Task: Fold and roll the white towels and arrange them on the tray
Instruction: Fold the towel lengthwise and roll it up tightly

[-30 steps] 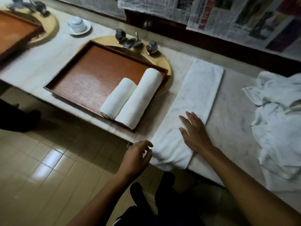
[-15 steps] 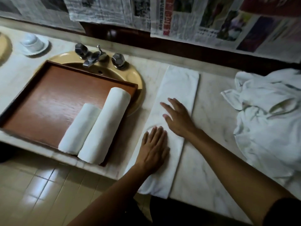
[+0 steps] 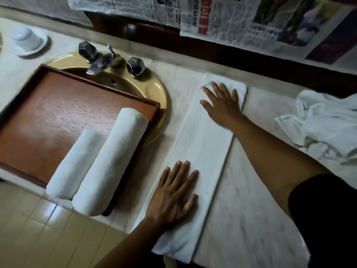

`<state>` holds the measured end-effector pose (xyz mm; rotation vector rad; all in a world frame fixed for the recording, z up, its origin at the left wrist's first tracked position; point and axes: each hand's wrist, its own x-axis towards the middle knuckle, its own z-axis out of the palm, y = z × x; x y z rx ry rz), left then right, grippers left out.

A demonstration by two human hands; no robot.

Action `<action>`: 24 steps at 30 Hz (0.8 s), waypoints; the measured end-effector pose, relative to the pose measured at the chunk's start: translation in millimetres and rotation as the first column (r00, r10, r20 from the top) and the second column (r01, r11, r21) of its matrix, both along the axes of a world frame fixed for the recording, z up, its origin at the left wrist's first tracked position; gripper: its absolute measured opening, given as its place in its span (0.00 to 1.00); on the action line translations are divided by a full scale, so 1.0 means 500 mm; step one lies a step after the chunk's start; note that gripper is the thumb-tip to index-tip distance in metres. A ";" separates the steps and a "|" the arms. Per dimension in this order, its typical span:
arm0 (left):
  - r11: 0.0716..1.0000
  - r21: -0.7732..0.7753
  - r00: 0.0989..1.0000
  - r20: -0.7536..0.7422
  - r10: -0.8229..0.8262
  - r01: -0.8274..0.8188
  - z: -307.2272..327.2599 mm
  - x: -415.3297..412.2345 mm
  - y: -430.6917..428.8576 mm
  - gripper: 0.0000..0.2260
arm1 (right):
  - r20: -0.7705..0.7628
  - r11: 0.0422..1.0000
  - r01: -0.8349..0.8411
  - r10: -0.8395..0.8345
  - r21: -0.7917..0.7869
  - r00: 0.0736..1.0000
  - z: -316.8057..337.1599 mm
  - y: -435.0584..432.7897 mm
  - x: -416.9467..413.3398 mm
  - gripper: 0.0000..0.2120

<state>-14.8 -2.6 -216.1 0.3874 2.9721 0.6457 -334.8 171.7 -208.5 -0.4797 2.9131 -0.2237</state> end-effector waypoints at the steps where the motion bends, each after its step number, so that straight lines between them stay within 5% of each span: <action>1: 1.000 -0.002 1.000 0.001 0.002 -0.002 0.001 -0.002 -0.001 0.29 | 0.017 1.000 0.008 -0.008 0.007 1.000 0.002 -0.008 0.000 0.31; 7: 1.000 -0.010 1.000 0.007 -0.015 0.015 -0.002 -0.003 -0.004 0.30 | -0.119 0.971 -0.110 0.086 -0.213 0.989 0.005 -0.031 0.200 0.29; 10: 0.997 -0.058 0.999 0.031 -0.043 0.044 -0.004 -0.002 -0.007 0.31 | -0.100 0.972 -0.214 0.204 -0.102 0.974 -0.022 -0.015 0.316 0.30; 19: 0.994 -0.078 0.997 0.020 -0.076 0.077 0.022 0.011 0.021 0.29 | -0.100 0.971 -0.234 0.238 0.048 0.966 -0.004 0.037 0.092 0.35; 24: 0.994 -0.039 0.994 -0.011 -0.104 0.104 0.006 0.019 0.012 0.31 | -0.241 0.945 -0.294 0.255 -0.143 0.936 0.007 -0.001 0.169 0.29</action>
